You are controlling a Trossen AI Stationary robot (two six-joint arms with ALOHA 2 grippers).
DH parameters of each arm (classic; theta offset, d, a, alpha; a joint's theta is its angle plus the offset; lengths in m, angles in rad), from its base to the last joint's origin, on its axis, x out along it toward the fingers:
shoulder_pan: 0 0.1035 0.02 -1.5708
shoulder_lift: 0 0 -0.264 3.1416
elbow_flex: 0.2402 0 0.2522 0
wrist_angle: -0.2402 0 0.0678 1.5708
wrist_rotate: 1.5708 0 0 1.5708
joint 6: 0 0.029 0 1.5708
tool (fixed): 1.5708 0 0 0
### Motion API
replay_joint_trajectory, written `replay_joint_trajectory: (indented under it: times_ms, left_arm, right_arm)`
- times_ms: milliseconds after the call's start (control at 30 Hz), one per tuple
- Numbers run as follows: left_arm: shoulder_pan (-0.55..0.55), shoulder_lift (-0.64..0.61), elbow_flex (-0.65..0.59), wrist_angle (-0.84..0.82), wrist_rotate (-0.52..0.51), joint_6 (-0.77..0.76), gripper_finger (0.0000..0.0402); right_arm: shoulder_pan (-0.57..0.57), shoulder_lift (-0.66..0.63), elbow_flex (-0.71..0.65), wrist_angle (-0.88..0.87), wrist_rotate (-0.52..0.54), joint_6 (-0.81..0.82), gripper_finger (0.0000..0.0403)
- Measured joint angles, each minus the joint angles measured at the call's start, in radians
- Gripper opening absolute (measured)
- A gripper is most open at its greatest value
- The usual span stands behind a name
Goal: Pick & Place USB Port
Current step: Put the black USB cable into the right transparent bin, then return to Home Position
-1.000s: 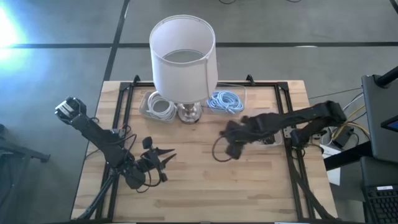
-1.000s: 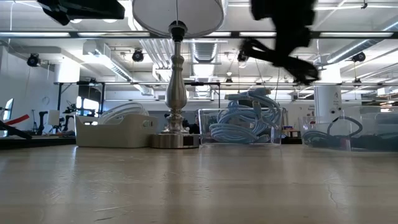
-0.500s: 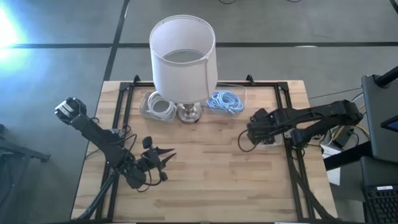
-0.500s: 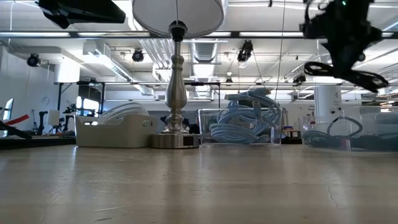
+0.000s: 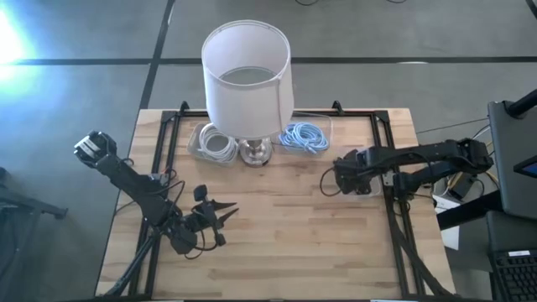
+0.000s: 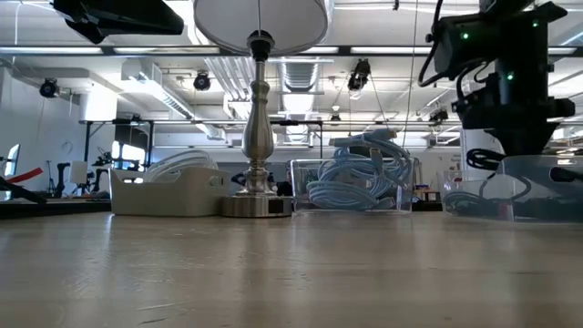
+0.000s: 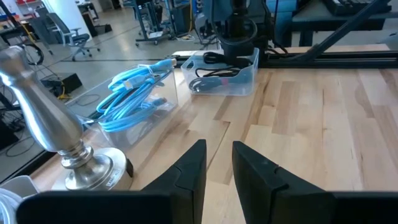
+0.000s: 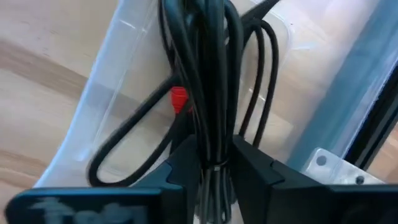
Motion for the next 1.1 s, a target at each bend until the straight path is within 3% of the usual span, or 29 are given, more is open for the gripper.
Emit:
replay_joint_trajectory:
  times_ms: [333,500,667,800,967,1100]
  left_arm:
    - [0.003,0.000,0.000,0.000,0.000,0.012,0.0080]
    - [0.003,-0.022,0.000,-0.001,-0.047,0.035,0.0080]
    - [-0.002,-0.137,0.002,-0.009,-0.064,0.038,0.0080]
    - [-0.011,-0.268,0.002,-0.117,-0.059,0.082,0.0080]
    - [-0.011,-0.421,-0.001,-0.313,0.090,0.140,0.0080]
    - [0.001,-0.500,-0.031,-0.352,0.409,0.143,0.0080]
  right_arm:
    - [-0.015,0.000,0.032,-0.003,0.010,-0.055,0.0155]
    - [-0.014,0.000,0.127,-0.004,-0.065,-0.088,0.0173]
    - [0.018,0.000,0.283,-0.002,-0.063,-0.168,0.0178]
    - [0.093,-0.002,0.392,0.044,-0.027,-0.278,0.0174]
    - [0.241,-0.002,0.426,0.281,-0.021,-0.619,0.0166]
    - [0.330,-0.010,0.375,0.563,-0.135,-0.867,0.0159]
